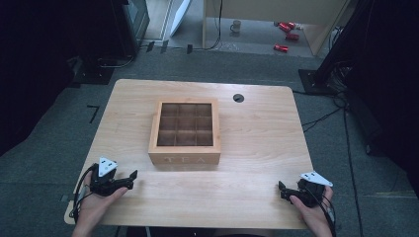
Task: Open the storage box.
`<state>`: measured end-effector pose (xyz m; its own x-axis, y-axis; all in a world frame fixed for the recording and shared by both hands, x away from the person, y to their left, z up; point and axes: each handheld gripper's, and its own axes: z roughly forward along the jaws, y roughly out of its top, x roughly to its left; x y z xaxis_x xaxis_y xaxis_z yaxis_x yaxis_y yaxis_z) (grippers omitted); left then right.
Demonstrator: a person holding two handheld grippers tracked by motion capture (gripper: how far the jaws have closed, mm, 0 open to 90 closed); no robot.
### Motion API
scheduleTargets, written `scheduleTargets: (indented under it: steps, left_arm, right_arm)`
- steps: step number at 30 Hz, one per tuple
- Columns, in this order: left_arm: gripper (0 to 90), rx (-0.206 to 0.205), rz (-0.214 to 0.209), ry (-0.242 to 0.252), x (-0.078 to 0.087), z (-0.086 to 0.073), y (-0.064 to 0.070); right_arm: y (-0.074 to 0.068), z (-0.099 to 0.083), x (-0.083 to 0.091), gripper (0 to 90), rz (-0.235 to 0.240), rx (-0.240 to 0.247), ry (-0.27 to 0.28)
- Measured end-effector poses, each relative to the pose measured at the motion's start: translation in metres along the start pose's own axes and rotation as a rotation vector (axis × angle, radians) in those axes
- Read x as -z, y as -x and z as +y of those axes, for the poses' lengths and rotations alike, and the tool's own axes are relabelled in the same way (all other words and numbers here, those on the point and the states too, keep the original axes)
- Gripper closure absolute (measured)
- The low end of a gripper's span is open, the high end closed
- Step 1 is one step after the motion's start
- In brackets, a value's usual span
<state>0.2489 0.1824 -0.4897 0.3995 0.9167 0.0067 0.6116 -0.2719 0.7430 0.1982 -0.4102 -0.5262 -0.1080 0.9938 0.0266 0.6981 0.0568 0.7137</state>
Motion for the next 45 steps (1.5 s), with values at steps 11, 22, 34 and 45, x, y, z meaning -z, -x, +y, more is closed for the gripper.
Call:
scheduleTargets:
  steps: [11,22,34,45]
  left_arm:
    - [22.8,0.044,-0.156,0.047,-0.004,0.017,0.016]
    - [45.3,0.037,-0.221,0.050,-0.023,0.040,0.013]
    - [57.9,0.022,-0.314,0.056,-0.029,0.044,0.007]
    - [61.1,0.073,-0.339,0.082,-0.029,0.042,0.008]
  right_arm:
    - [-0.001,0.001,0.000,1.9,-0.012,-0.011,0.001]
    - [-0.014,0.016,-0.001,2.6,0.002,-0.037,0.018]
    - [-0.052,0.054,0.005,4.7,0.048,-0.032,0.102]
    - [-0.128,0.092,-0.011,4.6,0.159,0.056,0.136]
